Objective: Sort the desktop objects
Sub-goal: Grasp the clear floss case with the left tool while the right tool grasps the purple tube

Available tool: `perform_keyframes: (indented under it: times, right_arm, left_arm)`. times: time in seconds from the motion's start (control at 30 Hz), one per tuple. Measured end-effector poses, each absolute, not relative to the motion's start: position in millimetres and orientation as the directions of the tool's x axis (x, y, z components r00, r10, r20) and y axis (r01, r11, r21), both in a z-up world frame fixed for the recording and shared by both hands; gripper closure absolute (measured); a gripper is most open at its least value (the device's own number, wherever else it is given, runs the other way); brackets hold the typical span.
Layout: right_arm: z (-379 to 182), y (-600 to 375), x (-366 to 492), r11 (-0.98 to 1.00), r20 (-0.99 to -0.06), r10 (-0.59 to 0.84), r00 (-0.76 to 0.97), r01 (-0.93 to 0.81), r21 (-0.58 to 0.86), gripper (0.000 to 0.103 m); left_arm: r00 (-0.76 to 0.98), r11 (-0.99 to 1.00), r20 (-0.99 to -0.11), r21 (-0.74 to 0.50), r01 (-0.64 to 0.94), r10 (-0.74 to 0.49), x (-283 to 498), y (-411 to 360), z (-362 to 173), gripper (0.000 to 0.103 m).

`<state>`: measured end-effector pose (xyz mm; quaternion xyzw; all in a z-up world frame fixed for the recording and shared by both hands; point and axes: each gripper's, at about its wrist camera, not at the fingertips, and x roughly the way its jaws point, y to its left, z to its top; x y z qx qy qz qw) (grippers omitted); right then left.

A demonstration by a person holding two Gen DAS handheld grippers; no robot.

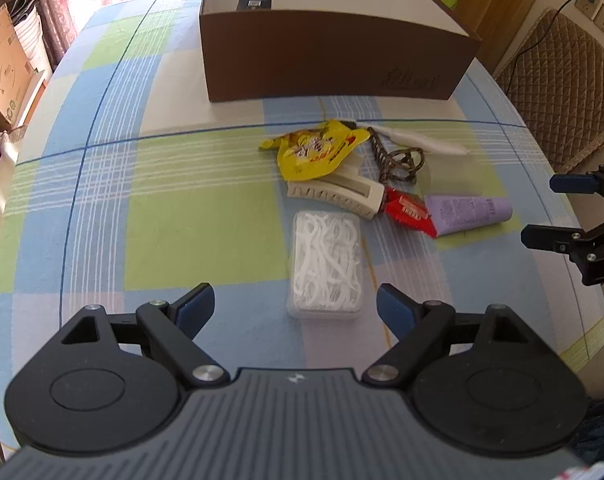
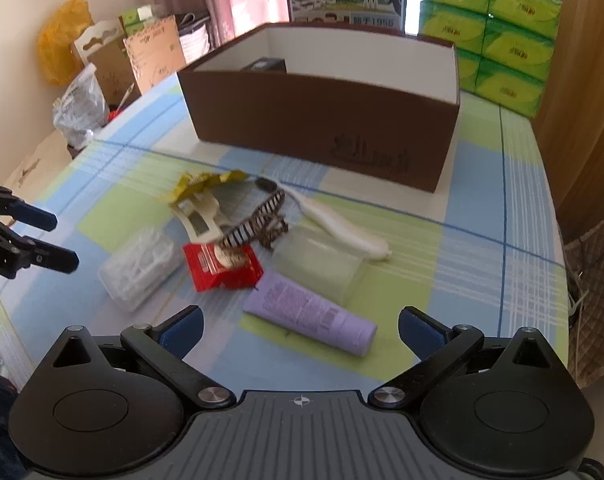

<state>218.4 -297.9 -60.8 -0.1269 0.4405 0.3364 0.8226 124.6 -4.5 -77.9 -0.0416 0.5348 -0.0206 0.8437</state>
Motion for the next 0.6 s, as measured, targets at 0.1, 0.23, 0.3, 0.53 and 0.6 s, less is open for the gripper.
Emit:
perform_keyframes:
  times: [0.1, 0.23, 0.3, 0.53, 0.6]
  right_arm:
    - [-69.6, -298.9, 219.8, 0.731, -0.816, 0.441, 0.373, -0.677, 0.086, 0.002]
    - [-79.9, -298.8, 228.5, 0.702, -0.817, 0.451, 0.36, -0.708, 0.076, 0.012]
    - [-85.0, -296.8, 234.2, 0.675, -0.822, 0.453, 0.344, -0.735, 0.064, 0.023]
    - [-105.9, -290.3, 245.9, 0.567, -0.848, 0.427, 0.315, -0.823, -0.02, 0.041]
    - [-112.1, -287.9, 247.5, 0.536, -0.855, 0.419, 0.307, -0.843, -0.04, 0.045]
  left_arm:
    - [0.422, 0.995, -0.903, -0.102, -0.011, -0.088, 124.6, -4.8, -83.5, 0.017]
    - [0.422, 0.995, -0.902, -0.101, -0.002, -0.091, 128.0, -6.8, -89.2, 0.017]
    - [0.421, 0.995, -0.903, -0.096, -0.004, -0.086, 130.1, -6.7, -91.8, 0.017]
    - [0.413, 0.997, -0.908, -0.083, -0.001, -0.075, 135.8, -6.3, -101.0, 0.018]
    - [0.408, 0.997, -0.91, -0.075, 0.003, -0.07, 137.5, -8.7, -104.2, 0.018]
